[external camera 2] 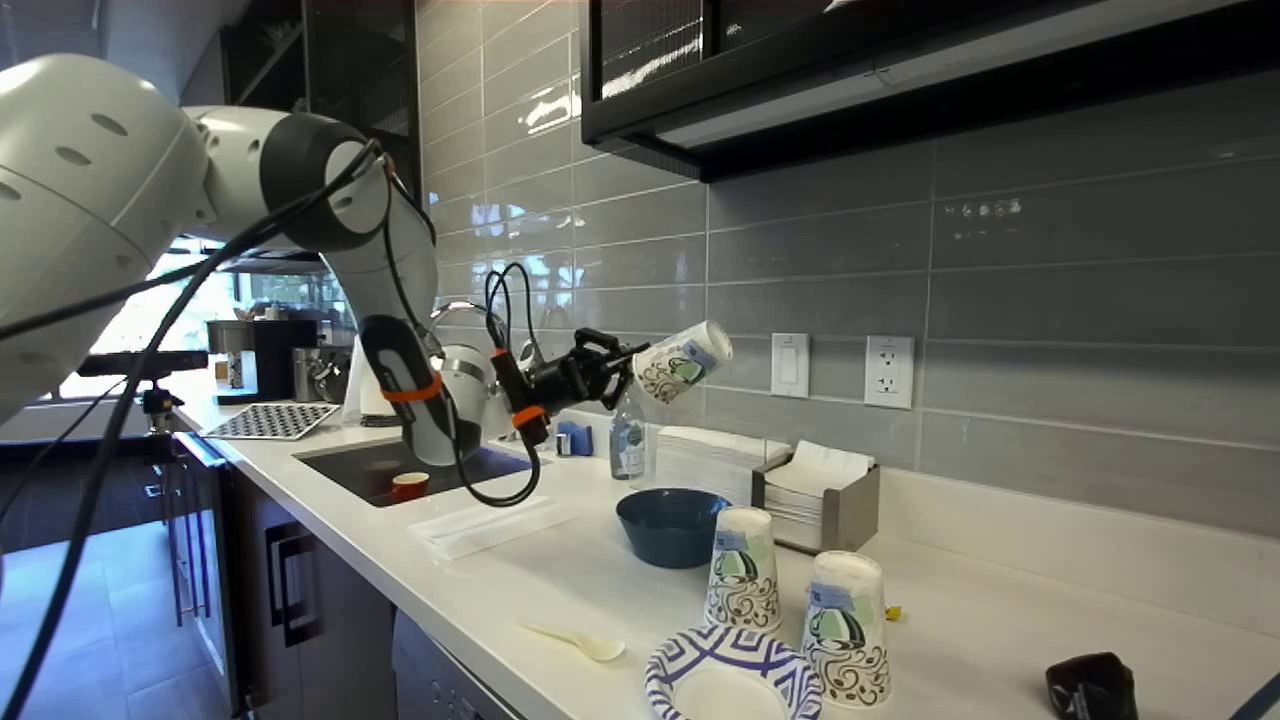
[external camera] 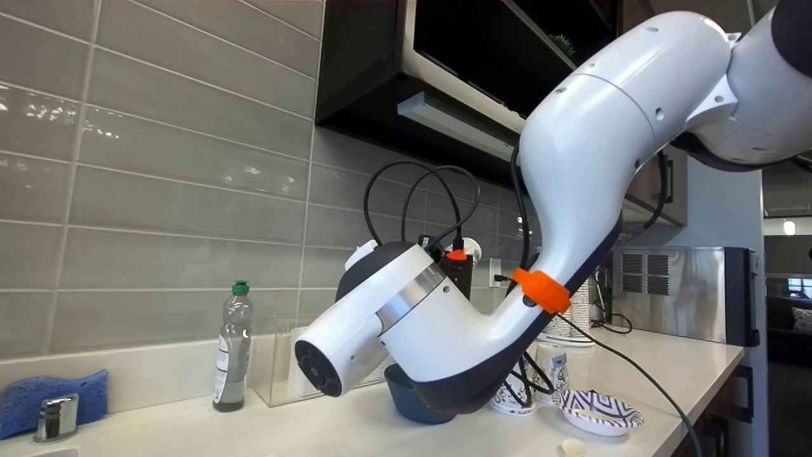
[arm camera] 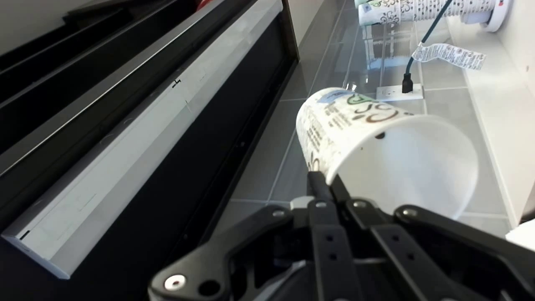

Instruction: Pour the contents from the first left cup into the bowl

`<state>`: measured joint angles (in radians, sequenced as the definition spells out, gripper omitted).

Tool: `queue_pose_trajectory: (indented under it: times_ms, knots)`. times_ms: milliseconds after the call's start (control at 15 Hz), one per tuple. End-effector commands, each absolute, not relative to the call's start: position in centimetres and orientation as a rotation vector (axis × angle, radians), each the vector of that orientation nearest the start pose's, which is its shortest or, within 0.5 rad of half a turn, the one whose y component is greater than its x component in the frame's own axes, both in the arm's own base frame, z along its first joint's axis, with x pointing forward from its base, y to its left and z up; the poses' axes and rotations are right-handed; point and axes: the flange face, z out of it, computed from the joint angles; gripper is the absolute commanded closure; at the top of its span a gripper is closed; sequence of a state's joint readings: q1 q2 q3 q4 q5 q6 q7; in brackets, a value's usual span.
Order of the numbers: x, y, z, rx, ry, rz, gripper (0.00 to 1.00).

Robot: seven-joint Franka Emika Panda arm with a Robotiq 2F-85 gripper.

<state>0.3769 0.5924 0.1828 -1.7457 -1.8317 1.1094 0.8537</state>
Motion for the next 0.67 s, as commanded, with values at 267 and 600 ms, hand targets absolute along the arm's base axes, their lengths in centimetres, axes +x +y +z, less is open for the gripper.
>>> queue_pose_trajectory:
  times_ms: [267,600]
  knots:
    - [60.5,20.2,36.5,1.321,0.061,0.465,0.99]
    - [59.1,20.1,39.5,1.545,0.034,0.440,0.99]
